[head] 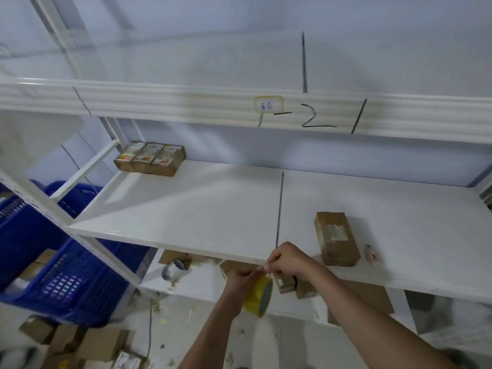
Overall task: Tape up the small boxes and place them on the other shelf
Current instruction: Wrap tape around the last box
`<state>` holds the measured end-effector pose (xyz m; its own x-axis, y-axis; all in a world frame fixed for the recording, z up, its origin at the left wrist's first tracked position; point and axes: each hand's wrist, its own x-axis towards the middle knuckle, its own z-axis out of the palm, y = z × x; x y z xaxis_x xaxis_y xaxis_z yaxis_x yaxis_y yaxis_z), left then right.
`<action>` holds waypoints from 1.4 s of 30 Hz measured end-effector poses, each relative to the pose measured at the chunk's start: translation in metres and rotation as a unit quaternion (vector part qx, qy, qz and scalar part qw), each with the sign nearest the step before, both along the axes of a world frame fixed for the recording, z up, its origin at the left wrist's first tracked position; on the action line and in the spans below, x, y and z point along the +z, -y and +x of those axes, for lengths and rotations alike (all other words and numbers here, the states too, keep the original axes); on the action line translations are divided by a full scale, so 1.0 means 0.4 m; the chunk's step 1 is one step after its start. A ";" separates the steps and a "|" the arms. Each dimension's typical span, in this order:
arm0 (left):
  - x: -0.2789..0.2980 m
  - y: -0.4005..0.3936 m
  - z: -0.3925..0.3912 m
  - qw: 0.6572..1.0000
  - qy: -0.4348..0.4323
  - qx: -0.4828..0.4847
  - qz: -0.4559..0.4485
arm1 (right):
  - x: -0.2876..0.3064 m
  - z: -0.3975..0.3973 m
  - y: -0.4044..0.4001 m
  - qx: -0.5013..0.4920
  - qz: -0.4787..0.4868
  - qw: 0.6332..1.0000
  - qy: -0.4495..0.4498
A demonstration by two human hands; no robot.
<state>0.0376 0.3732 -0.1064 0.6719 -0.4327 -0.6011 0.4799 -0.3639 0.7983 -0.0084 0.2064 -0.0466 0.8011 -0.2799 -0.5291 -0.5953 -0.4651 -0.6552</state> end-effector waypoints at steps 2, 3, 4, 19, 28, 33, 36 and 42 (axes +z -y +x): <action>-0.011 -0.028 0.011 1.000 -0.016 0.004 -0.004 | -0.008 0.020 -0.033 -0.014 -0.005 1.000 0.000; -0.013 -0.040 0.017 1.000 -0.024 0.005 -0.013 | -0.010 0.032 -0.049 -0.017 -0.021 1.000 0.003; -0.011 -0.051 0.021 0.999 -0.030 0.002 -0.023 | -0.012 0.046 -0.062 -0.016 -0.043 0.999 0.006; -0.057 -0.103 0.106 0.999 -0.020 0.021 -0.032 | -0.035 0.172 -0.119 0.005 -0.147 0.989 0.014; -0.096 -0.088 0.112 0.984 0.008 0.092 0.150 | -0.063 0.216 -0.141 -0.009 -0.173 0.984 0.039; -0.099 -0.060 0.126 0.984 -0.006 0.079 0.162 | -0.078 0.234 -0.118 -0.021 -0.194 0.980 0.037; -0.099 -0.042 0.134 0.983 -0.016 0.083 0.164 | -0.094 0.252 -0.114 -0.028 -0.198 0.979 0.037; -0.112 -0.025 0.153 0.984 -0.056 0.083 0.150 | -0.123 0.272 -0.108 -0.032 -0.207 0.977 0.041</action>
<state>0.0986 0.3833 -0.1513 0.6411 -0.1147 -0.7588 0.6309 -0.4841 0.6062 0.1003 0.2498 -0.0959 0.8096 -0.5079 -0.2942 -0.5855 -0.6637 -0.4654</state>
